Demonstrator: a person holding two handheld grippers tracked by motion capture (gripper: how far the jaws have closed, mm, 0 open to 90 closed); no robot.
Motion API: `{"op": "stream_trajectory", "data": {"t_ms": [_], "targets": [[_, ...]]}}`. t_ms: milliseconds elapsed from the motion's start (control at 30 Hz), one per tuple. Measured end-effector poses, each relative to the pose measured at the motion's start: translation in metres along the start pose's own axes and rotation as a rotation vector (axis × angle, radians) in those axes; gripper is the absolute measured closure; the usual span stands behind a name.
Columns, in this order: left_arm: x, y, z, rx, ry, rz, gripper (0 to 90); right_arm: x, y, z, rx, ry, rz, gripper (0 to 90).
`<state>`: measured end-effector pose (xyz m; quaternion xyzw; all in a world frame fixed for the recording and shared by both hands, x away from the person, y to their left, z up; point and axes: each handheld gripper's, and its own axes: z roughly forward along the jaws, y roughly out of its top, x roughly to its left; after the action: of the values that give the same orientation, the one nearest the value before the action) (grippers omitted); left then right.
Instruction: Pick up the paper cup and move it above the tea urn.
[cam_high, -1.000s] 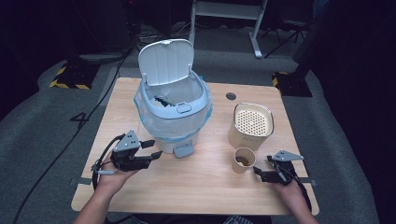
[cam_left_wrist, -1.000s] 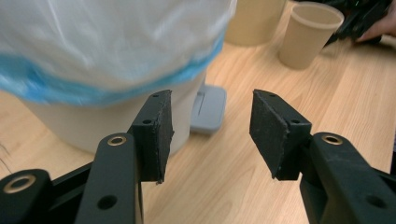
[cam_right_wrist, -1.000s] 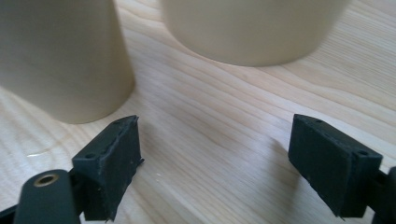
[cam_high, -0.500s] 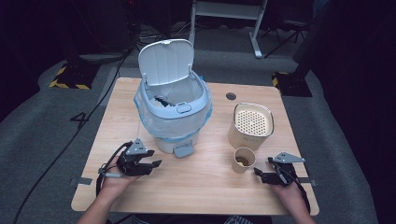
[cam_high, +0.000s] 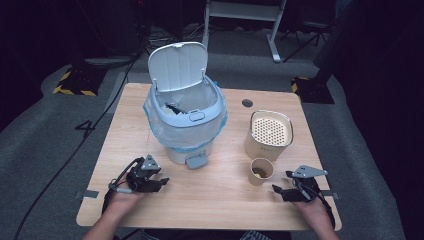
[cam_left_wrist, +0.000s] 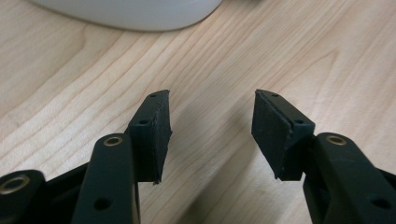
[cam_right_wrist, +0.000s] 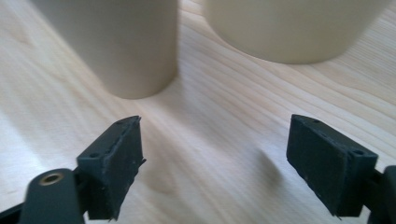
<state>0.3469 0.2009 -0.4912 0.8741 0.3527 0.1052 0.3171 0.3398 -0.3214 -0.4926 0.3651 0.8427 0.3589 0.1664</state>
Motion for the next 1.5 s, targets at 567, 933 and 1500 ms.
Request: {"op": "stream_trajectory", "data": {"t_ms": [567, 933, 1500], "targets": [[0.008, -0.010, 0.007, -0.107, -0.003, 0.037, 31.7, 0.024, 0.019, 0.002, -0.176, 0.117, -0.067, 16.2], [0.008, -0.012, 0.006, -0.107, -0.002, 0.027, 30.8, 0.034, 0.029, 0.029, -0.176, 0.088, -0.100, 18.1], [0.008, -0.010, 0.008, -0.098, 0.009, 0.017, 25.7, 0.032, 0.035, 0.038, -0.249, 0.144, -0.055, 27.4]]}}
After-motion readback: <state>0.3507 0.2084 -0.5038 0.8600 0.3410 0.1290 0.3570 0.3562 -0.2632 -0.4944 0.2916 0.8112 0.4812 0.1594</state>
